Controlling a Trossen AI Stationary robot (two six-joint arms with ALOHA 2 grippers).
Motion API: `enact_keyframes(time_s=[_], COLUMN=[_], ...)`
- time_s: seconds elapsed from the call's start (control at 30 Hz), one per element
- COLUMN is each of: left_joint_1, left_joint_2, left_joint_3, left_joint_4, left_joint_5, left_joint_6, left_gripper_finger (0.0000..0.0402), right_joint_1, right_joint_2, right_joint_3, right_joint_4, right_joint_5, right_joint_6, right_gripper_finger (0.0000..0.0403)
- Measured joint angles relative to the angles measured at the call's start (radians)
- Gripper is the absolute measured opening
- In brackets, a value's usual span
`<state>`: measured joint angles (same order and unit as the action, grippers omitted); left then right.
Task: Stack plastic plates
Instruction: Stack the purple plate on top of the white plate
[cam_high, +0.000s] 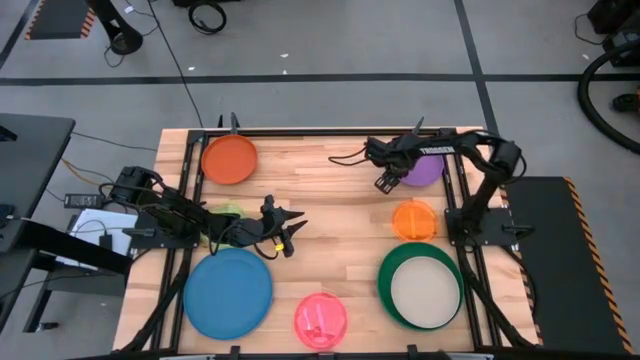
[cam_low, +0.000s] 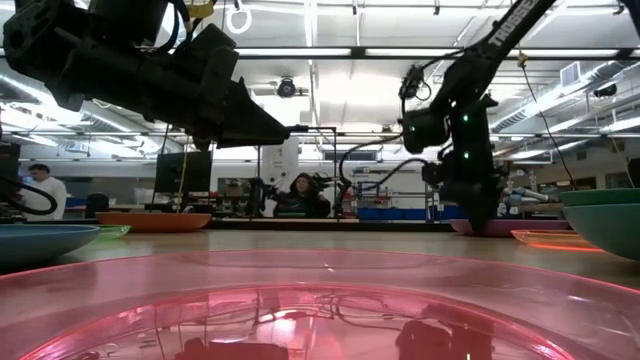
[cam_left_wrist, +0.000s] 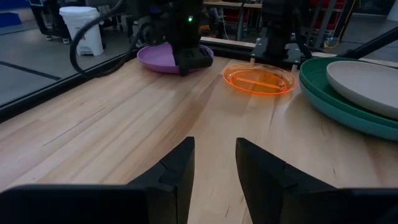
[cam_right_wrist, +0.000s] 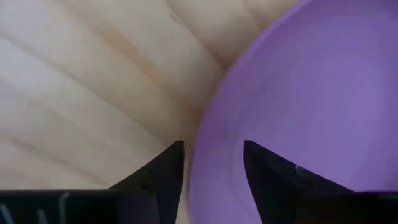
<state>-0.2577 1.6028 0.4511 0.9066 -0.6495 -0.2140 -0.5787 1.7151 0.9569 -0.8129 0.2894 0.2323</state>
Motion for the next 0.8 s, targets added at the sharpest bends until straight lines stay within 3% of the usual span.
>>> enact_keyframes(time_s=[0.33, 0.8], left_joint_1=[0.0, 0.0], left_joint_2=[0.0, 0.0], left_joint_3=[0.0, 0.0], left_joint_4=[-0.022, -0.021], left_joint_5=[0.0, 0.0], left_joint_6=[-0.002, -0.003], left_gripper_finger=[0.0123, 0.0123], right_joint_1=[-0.014, -0.025], right_joint_2=[0.035, 0.015], right_joint_3=[0.005, 0.0], right_joint_4=[0.012, 0.042], right_joint_5=[0.011, 0.04], right_joint_6=[0.027, 0.034], right_gripper_finger=[0.0135, 0.003])
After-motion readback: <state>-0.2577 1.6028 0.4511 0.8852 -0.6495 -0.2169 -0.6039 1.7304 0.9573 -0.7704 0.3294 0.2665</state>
